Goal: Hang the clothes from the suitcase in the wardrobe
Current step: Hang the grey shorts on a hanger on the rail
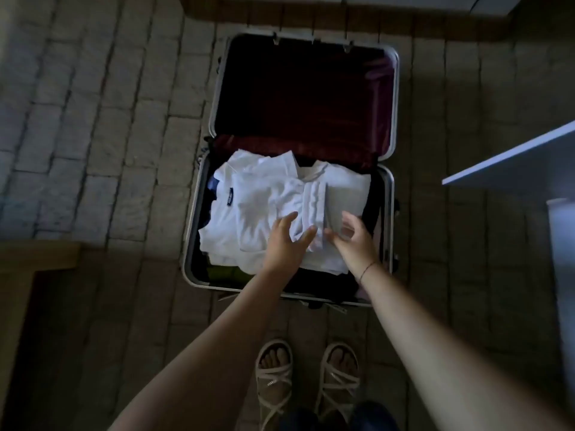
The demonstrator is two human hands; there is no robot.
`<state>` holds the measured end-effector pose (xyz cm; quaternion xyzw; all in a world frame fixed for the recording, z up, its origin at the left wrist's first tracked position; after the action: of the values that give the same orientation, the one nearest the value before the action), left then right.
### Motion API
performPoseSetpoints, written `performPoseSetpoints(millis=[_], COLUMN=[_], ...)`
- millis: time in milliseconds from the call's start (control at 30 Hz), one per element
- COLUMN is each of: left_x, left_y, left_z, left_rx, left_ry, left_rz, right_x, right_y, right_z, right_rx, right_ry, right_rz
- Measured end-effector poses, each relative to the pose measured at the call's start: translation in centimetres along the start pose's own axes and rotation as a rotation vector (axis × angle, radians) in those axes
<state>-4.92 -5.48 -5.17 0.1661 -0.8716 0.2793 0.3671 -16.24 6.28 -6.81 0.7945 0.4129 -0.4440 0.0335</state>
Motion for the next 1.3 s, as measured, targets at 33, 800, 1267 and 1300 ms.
performPoseSetpoints(millis=[33,800,1267,1300], left_x=[-0.3,8.1,36.6,38.4], left_y=[0.6,-7.2,-20.7,-21.3], left_z=[0.5,-2.3,-21.7,-23.1], left_rx=[0.000,-0.044,-0.142,-0.155], left_ry=[0.017,0.117,0.144,0.159], left_rz=[0.021,-0.083,-0.419,-0.418], right_x=[0.4,-9.6,-38.2,-39.7], right_y=[0.4,1.6,-15.7,-17.1], right_z=[0.7,-4.1,-25.1,-26.8], right_rx=[-0.005,-0.212,-0.149,-0.139], right_ry=[-0.005,-0.034,-0.313,-0.328], right_rz=[0.010,0.471,0.545,0.553])
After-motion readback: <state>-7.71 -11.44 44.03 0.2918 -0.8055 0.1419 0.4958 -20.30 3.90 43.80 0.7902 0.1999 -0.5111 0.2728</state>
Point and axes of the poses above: each hand's wrist, its own z-axis towards the middle knuckle, its own y-axis out of the palm, x = y × z, the point moved 9 cm from there along z, towards the middle knuckle
